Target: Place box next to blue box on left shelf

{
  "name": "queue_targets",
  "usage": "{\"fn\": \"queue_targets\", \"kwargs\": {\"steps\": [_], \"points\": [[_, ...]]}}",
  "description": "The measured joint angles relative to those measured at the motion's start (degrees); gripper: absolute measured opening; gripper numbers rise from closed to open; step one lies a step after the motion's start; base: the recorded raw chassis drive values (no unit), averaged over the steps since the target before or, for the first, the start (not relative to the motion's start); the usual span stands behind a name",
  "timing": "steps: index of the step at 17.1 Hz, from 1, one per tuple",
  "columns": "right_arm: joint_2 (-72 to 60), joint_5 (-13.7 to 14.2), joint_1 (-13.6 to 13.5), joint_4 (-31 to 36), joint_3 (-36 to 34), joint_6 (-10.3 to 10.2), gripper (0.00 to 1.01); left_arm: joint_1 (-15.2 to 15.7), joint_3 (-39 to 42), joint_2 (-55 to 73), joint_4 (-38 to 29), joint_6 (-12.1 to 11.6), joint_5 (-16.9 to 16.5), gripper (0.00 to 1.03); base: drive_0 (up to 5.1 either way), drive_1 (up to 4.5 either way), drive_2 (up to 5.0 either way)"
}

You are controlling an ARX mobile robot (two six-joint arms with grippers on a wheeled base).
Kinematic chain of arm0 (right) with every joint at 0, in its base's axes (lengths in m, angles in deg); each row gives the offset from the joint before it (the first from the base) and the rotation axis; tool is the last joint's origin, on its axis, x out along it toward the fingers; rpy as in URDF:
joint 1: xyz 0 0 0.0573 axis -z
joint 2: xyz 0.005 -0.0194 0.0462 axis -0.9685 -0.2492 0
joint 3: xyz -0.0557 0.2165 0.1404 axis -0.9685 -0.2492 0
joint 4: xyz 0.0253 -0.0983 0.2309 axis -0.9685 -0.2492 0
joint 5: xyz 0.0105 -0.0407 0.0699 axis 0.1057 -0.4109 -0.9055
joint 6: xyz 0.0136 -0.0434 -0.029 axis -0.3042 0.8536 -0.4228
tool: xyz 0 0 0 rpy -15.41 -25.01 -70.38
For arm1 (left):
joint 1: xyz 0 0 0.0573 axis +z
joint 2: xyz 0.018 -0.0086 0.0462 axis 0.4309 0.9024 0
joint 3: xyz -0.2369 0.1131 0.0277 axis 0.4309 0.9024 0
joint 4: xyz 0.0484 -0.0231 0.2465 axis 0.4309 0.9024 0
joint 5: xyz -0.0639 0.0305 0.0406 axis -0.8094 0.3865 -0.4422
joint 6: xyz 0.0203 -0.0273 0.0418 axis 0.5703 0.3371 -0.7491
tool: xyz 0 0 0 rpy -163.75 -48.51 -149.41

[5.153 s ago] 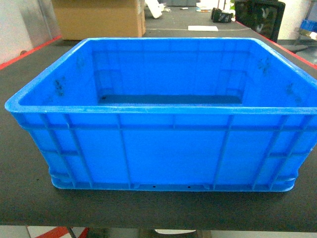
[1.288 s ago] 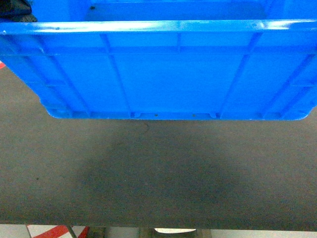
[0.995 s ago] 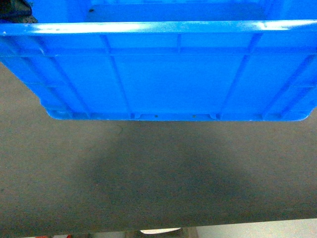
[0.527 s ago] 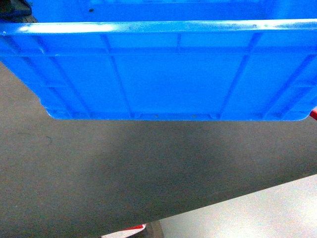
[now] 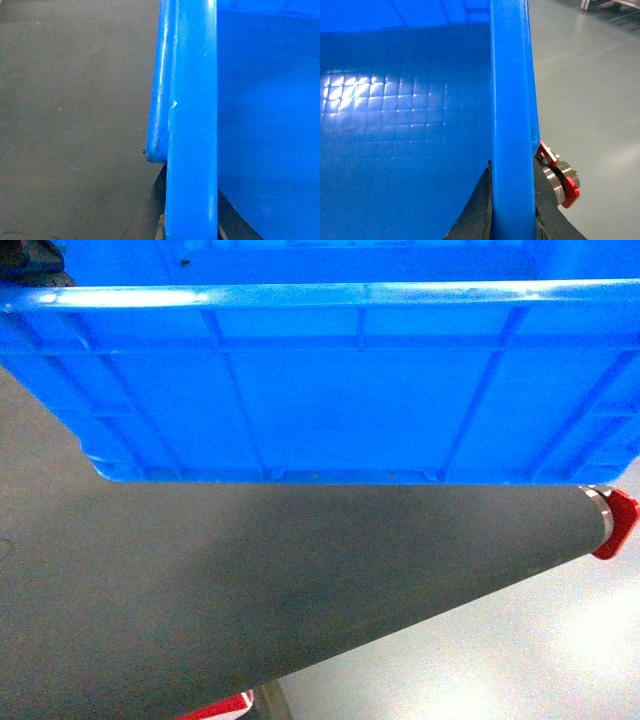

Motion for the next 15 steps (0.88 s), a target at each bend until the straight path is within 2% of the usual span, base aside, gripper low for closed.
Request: {"fn": "queue_targets", "kwargs": {"steps": [15], "points": [[0.0,0.0,0.0,0.0,0.0,0.0,0.1,0.0,0.0,0.0,0.0,0.0,0.0,0.07,-1.7,-1.7,-1.7]]}}
